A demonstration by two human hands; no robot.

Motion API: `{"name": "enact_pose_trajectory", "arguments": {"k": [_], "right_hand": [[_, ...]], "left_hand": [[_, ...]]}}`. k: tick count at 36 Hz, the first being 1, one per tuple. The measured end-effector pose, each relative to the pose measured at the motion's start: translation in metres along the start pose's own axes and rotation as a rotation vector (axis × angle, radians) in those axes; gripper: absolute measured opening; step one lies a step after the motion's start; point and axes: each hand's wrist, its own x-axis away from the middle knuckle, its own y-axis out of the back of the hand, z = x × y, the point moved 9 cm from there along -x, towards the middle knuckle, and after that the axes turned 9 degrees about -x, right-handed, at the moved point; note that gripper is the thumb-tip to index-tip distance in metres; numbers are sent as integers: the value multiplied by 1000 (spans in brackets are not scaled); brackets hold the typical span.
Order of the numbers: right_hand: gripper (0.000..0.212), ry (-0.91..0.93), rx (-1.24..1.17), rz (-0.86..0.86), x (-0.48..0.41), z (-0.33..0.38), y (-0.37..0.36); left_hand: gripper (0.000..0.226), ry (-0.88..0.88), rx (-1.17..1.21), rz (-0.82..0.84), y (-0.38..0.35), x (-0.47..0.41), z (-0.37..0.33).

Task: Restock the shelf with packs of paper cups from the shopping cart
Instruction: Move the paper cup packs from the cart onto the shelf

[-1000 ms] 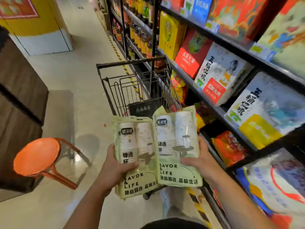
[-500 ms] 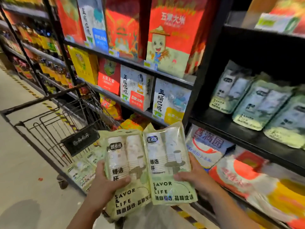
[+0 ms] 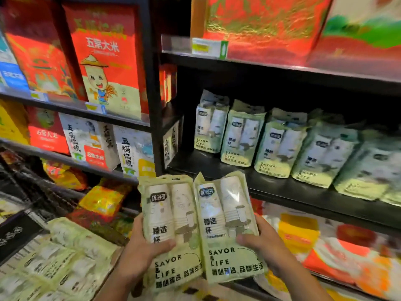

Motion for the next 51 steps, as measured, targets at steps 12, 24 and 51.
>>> {"name": "enact_pose_trajectory", "arguments": {"k": [12,24,51], "right_hand": [[76,47,37,21,-29,11,113],[86,80,-15,-153,-94,2,127],[79,494,223,-483,-280,91,-19]], "left_hand": [[120,49,-64,-32,-128,-27,-1],[101,-41,-150,-76,-131,-81,-21],[123,-193,-393,-125,2,-248,-24]]}}
